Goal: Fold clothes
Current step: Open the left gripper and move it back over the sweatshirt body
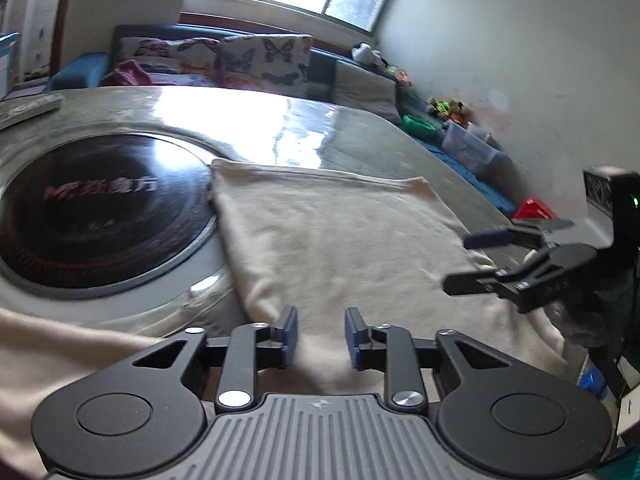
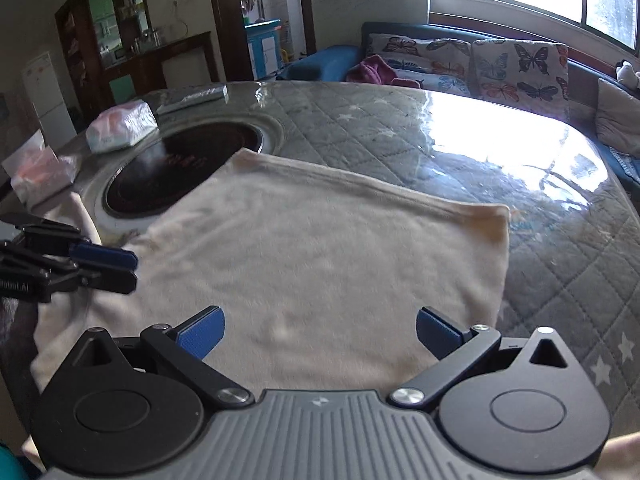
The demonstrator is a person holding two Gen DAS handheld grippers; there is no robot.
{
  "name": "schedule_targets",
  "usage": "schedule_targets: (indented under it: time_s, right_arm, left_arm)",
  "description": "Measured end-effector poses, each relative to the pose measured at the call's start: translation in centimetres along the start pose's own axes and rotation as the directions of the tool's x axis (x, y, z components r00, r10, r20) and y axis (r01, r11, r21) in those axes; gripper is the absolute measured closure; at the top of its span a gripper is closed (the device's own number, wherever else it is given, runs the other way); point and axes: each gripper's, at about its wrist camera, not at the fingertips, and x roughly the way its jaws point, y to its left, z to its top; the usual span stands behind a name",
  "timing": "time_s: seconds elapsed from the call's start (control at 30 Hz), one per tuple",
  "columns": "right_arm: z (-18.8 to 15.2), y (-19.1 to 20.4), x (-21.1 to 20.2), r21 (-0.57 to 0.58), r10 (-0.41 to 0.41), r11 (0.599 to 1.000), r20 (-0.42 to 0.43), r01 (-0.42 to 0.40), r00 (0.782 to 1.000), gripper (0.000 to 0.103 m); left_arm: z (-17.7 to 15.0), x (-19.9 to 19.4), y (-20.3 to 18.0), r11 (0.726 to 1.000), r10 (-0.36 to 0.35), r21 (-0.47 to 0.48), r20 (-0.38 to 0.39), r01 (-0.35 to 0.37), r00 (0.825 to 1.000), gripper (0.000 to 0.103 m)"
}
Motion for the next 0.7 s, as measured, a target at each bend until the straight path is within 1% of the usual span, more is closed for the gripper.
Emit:
schedule_targets:
  time_s: [0.1, 0.17, 0.2, 0.23, 0.3, 0.33, 0.4, 0.47, 0.5, 0.57, 0.63, 0.7]
  right_arm:
    - [-0.9, -0.3, -0.1, 0.007, -0.027, 1.000, -0.011, 0.027, 1.000, 0.000]
    - [-1.4, -0.5, -0.2, -0.006, -0.047, 0.999, -0.004, 0.047, 0.999, 0.000]
    - [-1.4, -0.5, -0.2, -0.009, -0.049, 0.999, -0.003, 0.049, 0.999, 0.000]
    - [-1.5, -0.4, -0.3, -0.011, -0.052, 0.999, -0.003, 0.052, 0.999, 0.000]
    - [-1.5, -0.2, -0.2, -0.021, -0.058, 0.998, -0.004, 0.058, 0.998, 0.000]
    - [-1.6, -0.1, -0.2, -0.025, -0.060, 0.998, -0.004, 0.060, 0.998, 0.000]
    - [-1.6, -0.1, -0.1, -0.028, -0.060, 0.998, -0.004, 0.060, 0.998, 0.000]
    - [-1.5, -0.1, -0.1, -0.029, -0.060, 0.998, -0.004, 0.060, 0.998, 0.000]
    - [-1.5, -0.1, -0.1, -0.029, -0.060, 0.998, -0.003, 0.060, 0.998, 0.000]
    - [-1.6, -0.1, -0.1, -0.031, -0.062, 0.998, -0.001, 0.062, 0.998, 0.000]
    - [-1.6, 0.0, -0.1, -0.028, -0.066, 0.997, 0.000, 0.066, 0.998, 0.000]
    - [-1.5, 0.1, 0.0, -0.032, -0.071, 0.997, -0.001, 0.071, 0.997, 0.000]
  left_arm:
    - [-0.6, -0.9, 0.6, 1.000, 0.007, -0.025, 0.020, -0.006, 1.000, 0.079]
    - [-0.8, -1.7, 0.6, 1.000, 0.004, -0.026, 0.045, -0.003, 0.999, 0.078]
    - [-1.0, -2.2, 0.6, 1.000, 0.018, -0.021, 0.062, -0.017, 0.998, 0.078]
    - [-1.1, -2.8, 0.7, 0.999, 0.037, -0.018, 0.078, -0.035, 0.996, 0.077]
    - [-1.3, -3.8, 1.6, 0.993, 0.117, -0.025, 0.104, -0.115, 0.988, 0.075]
    - [-1.4, -4.4, 2.2, 0.987, 0.160, -0.034, 0.116, -0.157, 0.980, 0.075]
    - [-1.8, -5.6, 3.8, 0.963, 0.265, -0.087, 0.126, -0.255, 0.956, 0.075]
    - [-2.2, -6.9, 5.4, 0.927, 0.366, -0.141, 0.130, -0.348, 0.922, 0.073]
    - [-2.5, -7.4, 6.2, 0.907, 0.408, -0.166, 0.124, -0.387, 0.904, 0.073]
    - [-3.1, -8.5, 7.8, 0.871, 0.471, -0.219, 0.113, -0.440, 0.875, 0.073]
    - [-3.5, -9.3, 8.9, 0.828, 0.539, -0.249, 0.104, -0.503, 0.836, 0.073]
    - [-3.9, -9.8, 9.6, 0.781, 0.603, -0.272, 0.096, -0.562, 0.792, 0.073]
